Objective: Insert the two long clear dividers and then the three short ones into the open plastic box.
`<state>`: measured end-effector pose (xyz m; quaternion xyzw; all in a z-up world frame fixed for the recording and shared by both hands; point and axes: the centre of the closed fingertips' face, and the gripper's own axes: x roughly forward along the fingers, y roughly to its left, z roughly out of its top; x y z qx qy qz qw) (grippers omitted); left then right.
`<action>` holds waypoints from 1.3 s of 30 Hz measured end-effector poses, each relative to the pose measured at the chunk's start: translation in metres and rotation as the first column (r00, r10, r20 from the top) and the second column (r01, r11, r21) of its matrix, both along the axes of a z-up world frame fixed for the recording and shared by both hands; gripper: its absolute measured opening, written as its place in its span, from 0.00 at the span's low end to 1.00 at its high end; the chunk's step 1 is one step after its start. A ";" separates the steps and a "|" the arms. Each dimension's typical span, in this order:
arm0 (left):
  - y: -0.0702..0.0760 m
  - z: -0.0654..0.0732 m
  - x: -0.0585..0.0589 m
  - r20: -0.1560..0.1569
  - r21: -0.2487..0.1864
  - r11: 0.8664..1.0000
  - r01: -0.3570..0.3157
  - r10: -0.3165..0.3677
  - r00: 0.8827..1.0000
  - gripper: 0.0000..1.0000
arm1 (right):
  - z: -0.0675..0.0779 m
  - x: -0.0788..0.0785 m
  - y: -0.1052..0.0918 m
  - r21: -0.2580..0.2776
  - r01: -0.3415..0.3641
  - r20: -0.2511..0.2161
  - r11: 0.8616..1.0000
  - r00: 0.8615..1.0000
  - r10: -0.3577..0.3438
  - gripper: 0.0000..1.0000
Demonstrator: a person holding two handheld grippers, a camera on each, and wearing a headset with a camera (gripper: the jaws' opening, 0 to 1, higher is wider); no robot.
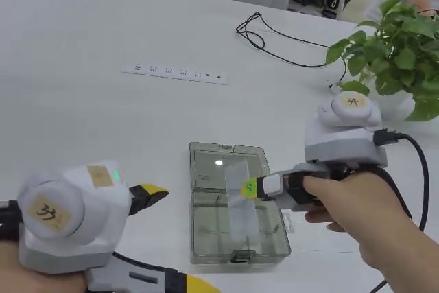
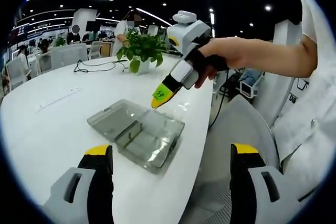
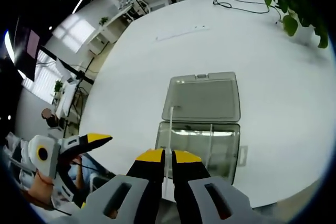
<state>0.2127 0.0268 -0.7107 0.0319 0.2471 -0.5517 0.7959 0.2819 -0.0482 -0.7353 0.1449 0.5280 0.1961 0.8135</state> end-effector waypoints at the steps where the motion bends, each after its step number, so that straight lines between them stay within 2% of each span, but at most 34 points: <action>1: 0.000 0.000 0.000 -0.002 -0.001 1.000 0.001 -0.001 1.000 0.94 | -0.003 0.000 0.000 -0.001 0.005 -0.009 1.000 1.000 -0.005 0.06; 4: 0.000 -0.002 0.000 -0.009 -0.002 1.000 0.007 -0.007 1.000 0.94 | -0.013 -0.001 -0.001 -0.027 0.005 -0.032 1.000 0.999 -0.006 0.06; 8: 0.002 -0.002 0.002 -0.014 -0.005 1.000 0.011 -0.011 1.000 0.93 | -0.026 -0.002 0.000 -0.021 0.017 -0.071 1.000 0.997 -0.019 0.06; 14: 0.002 -0.004 0.006 -0.029 -0.014 1.000 0.002 -0.002 1.000 0.92 | -0.037 -0.005 0.000 -0.032 0.019 -0.100 0.999 0.995 -0.022 0.06; 21: 0.001 -0.005 0.009 -0.034 -0.021 1.000 -0.005 0.004 0.999 0.91 | -0.043 -0.002 -0.003 -0.058 0.010 -0.095 0.998 0.995 -0.016 0.06; 31: -0.001 -0.007 0.009 -0.043 -0.022 1.000 -0.002 0.001 0.999 0.91 | -0.053 -0.003 -0.005 -0.065 0.025 -0.095 0.998 0.995 -0.031 0.06; 39: -0.002 -0.007 0.009 -0.047 -0.024 1.000 -0.006 0.005 0.999 0.90 | -0.051 -0.003 -0.002 -0.071 0.006 -0.077 0.997 0.997 -0.012 0.06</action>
